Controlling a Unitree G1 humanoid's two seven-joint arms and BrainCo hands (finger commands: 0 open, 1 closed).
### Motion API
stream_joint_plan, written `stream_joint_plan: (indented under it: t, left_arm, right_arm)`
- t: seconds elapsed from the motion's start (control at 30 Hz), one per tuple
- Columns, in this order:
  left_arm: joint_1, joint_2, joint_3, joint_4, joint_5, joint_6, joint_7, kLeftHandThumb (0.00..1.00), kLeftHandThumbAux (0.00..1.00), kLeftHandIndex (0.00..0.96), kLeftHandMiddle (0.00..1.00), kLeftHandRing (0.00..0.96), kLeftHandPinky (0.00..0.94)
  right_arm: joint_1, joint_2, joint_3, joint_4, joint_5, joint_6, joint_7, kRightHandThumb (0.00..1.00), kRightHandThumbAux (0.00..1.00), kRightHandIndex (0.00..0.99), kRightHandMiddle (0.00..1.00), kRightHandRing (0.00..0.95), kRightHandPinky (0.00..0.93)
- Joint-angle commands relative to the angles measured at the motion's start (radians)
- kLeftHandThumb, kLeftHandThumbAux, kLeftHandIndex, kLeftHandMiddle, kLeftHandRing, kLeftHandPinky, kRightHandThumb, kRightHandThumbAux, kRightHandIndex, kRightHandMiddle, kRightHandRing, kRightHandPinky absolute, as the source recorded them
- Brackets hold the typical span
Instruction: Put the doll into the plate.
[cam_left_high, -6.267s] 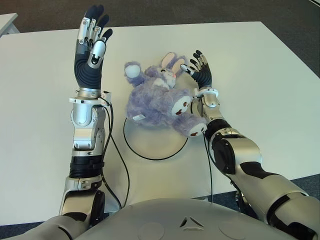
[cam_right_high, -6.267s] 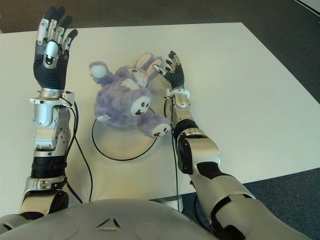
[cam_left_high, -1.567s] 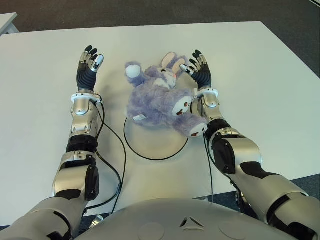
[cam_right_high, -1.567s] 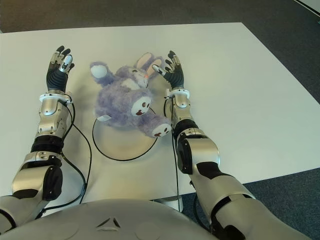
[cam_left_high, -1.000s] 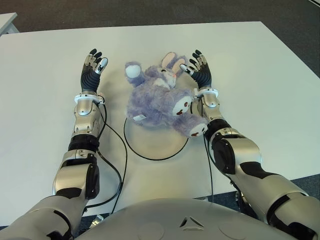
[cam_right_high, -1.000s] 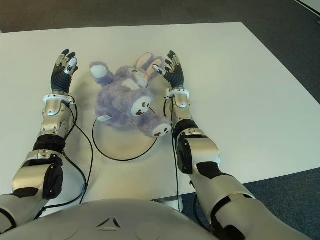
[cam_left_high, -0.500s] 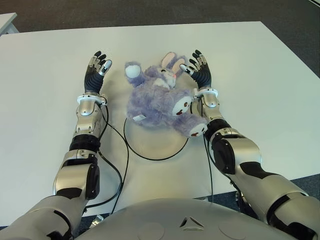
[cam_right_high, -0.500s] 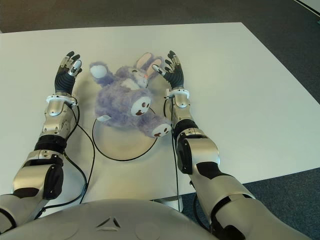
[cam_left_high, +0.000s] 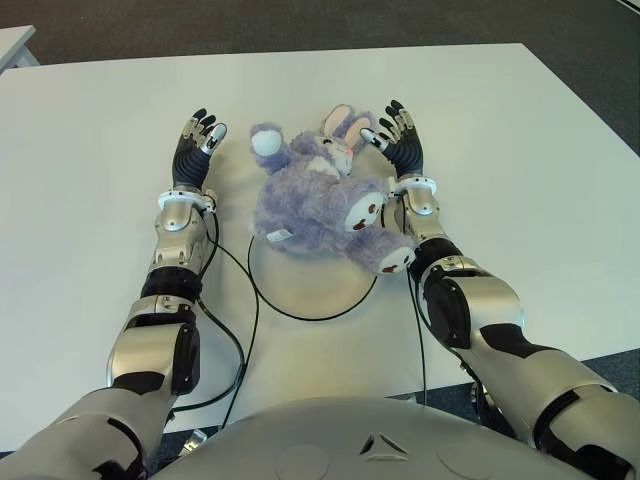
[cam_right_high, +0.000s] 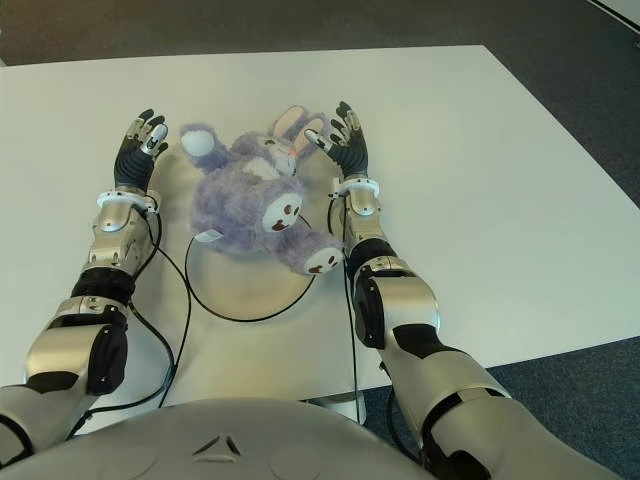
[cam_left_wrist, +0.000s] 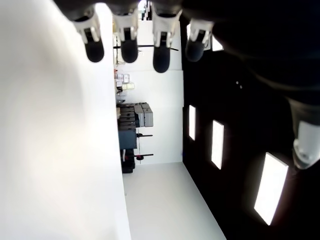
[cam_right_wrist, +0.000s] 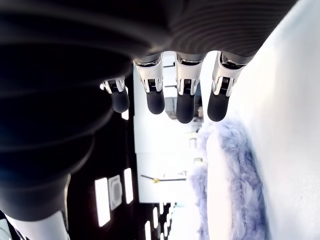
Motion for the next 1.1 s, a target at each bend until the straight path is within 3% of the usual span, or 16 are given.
stream_joint_plan:
  t: [0.03, 1.1]
  left_arm:
    - [-0.005, -0.001, 0.000, 0.041, 0.001, 0.022, -0.014, 0.000, 0.477, 0.000, 0.112, 0.046, 0.000]
    - [-0.077, 0.005, 0.004, 0.239, 0.026, 0.020, 0.039, 0.000, 0.469, 0.000, 0.094, 0.040, 0.000]
  right_arm:
    - [0.053, 0.015, -0.005, 0.027, 0.005, 0.013, -0.002, 0.045, 0.748, 0.048, 0.082, 0.093, 0.124]
    - [0.055, 0.014, -0.006, 0.027, 0.007, 0.014, 0.002, 0.054, 0.750, 0.047, 0.079, 0.090, 0.126]
